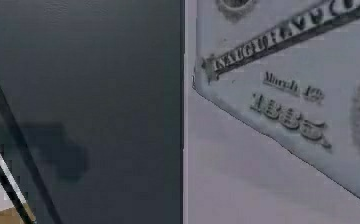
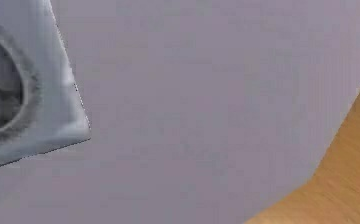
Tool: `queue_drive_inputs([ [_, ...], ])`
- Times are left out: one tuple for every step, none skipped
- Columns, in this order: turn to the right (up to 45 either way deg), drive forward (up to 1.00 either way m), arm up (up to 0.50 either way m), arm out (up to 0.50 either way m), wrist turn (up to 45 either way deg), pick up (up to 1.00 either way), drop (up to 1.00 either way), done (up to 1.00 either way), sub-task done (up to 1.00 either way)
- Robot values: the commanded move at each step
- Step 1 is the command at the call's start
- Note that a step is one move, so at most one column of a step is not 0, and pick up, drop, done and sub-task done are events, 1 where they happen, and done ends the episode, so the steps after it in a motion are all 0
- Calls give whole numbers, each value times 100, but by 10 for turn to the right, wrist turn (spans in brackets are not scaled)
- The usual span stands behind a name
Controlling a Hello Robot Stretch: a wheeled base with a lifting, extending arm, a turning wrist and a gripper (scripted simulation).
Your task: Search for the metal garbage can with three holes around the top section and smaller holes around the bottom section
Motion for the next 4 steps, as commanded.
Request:
queue_drive_inputs([
  [450, 0, 0, 0, 0, 0, 0, 0, 0],
  [450, 0, 0, 0, 0, 0, 0, 0, 0],
  [450, 0, 0, 0, 0, 0, 0, 0, 0],
  [30, 0, 0, 0, 0, 0, 0, 0, 0],
])
